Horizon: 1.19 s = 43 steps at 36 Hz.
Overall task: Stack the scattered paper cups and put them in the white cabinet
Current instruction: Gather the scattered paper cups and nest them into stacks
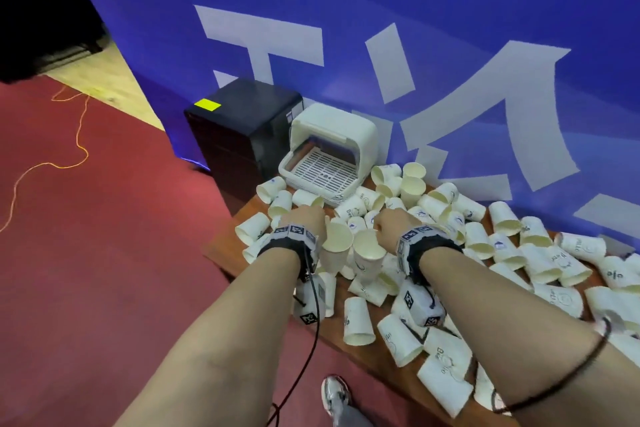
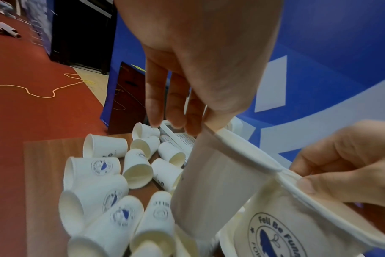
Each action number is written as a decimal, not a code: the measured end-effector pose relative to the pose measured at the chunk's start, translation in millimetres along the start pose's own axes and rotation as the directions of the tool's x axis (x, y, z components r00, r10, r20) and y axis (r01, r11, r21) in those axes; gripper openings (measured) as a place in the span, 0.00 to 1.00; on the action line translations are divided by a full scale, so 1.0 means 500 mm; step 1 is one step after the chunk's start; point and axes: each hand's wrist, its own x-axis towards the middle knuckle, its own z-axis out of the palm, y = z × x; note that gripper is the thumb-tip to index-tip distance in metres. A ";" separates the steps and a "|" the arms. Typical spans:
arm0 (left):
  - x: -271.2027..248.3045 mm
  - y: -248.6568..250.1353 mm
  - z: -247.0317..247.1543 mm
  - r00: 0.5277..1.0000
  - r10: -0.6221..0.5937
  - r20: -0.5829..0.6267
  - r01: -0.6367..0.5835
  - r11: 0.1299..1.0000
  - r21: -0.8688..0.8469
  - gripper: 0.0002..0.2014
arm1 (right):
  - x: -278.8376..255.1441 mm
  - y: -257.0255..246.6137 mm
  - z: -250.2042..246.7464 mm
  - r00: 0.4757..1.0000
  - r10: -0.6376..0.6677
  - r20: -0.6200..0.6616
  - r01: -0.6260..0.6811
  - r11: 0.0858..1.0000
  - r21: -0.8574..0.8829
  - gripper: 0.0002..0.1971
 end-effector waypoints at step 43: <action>0.456 -0.566 0.034 0.972 -0.090 0.216 0.122 0.983 -0.141 0.12 | 0.519 -0.379 -0.058 0.965 0.263 -0.014 -0.246 0.919 0.307 0.14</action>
